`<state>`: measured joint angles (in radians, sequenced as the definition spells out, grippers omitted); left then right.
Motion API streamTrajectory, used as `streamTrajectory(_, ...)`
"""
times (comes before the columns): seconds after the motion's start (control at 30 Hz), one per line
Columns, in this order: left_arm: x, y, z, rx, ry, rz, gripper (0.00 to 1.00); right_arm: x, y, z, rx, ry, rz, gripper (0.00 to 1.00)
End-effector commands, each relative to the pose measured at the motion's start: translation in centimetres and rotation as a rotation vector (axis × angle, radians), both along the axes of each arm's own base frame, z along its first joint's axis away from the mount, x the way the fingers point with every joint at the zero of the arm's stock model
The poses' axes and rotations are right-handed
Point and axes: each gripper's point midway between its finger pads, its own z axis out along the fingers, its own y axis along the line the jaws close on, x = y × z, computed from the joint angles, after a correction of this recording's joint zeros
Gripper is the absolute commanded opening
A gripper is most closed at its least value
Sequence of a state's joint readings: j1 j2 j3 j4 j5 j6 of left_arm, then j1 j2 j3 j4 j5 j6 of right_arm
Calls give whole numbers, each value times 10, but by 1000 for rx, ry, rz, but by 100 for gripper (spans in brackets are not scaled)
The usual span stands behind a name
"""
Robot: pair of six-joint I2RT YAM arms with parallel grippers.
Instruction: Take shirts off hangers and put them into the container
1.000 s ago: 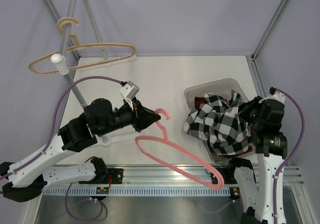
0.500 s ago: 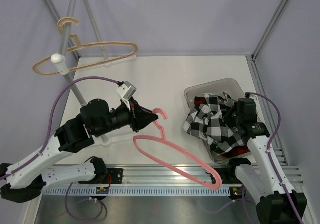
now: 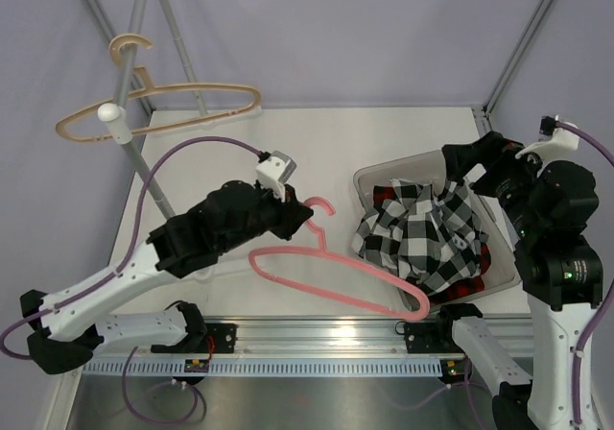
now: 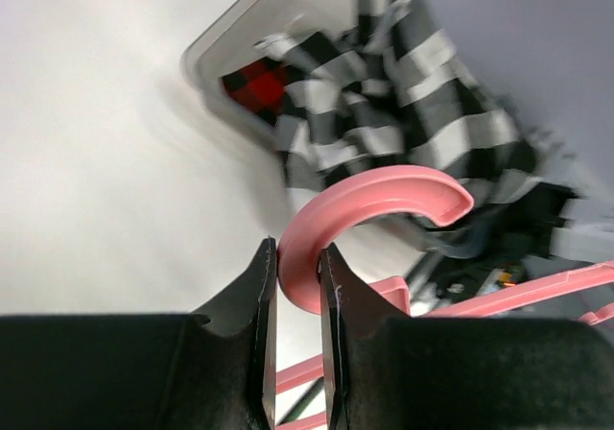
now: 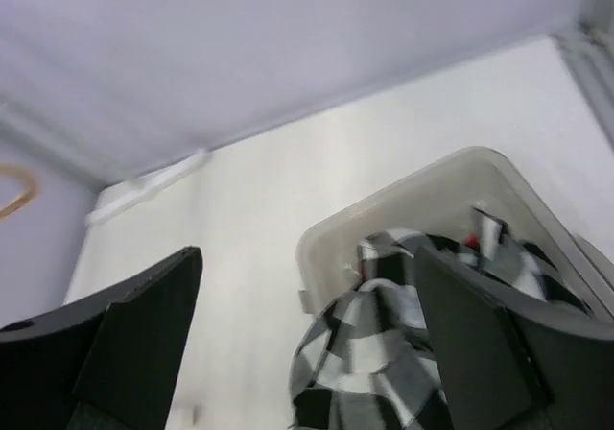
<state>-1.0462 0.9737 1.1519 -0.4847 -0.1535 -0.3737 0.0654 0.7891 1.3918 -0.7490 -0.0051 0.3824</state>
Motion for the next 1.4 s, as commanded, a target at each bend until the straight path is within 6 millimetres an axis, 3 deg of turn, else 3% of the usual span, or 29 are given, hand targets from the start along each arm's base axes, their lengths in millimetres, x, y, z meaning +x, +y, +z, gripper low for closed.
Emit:
streamTrajectory(0.0,38,2,4,90,-85,148,0,-21,79,-6,-18,46,522,100)
streamTrajectory(0.03,41,2,2,110,-88,158,0,-34,98,-1,24,24,652,100)
streamTrajectory(0.1,47,1,2,135,-101,175,0,-51,110,-2,35,0,758,100)
streamTrajectory(0.17,48,2,12,129,-116,181,0,-67,116,-15,43,6,829,99)
streamTrajectory(0.2,49,2,15,132,-125,179,0,-69,118,-30,59,35,846,99)
streamTrajectory(0.27,49,3,26,126,-135,182,0,-80,122,-36,86,24,881,99)
streamTrajectory(0.3,49,4,28,134,-137,179,0,-84,127,-55,124,65,923,96)
streamTrajectory(0.37,48,7,43,115,-154,184,0,-91,133,-60,169,46,974,93)
streamTrajectory(0.4,48,9,46,123,-160,183,0,-91,134,-73,202,78,970,88)
streamTrajectory(0.6,49,18,72,110,-212,200,0,-109,132,-64,180,20,967,80)
streamTrajectory(0.77,49,21,79,107,-223,208,0,-126,130,-62,157,6,960,76)
streamTrajectory(0.87,48,23,85,96,-228,206,0,-133,128,-69,143,15,951,75)
streamTrajectory(1.1,43,30,101,65,-244,204,0,-129,124,-91,139,54,909,73)
streamTrajectory(1.37,40,41,112,55,-264,222,0,-132,125,-103,151,77,928,70)
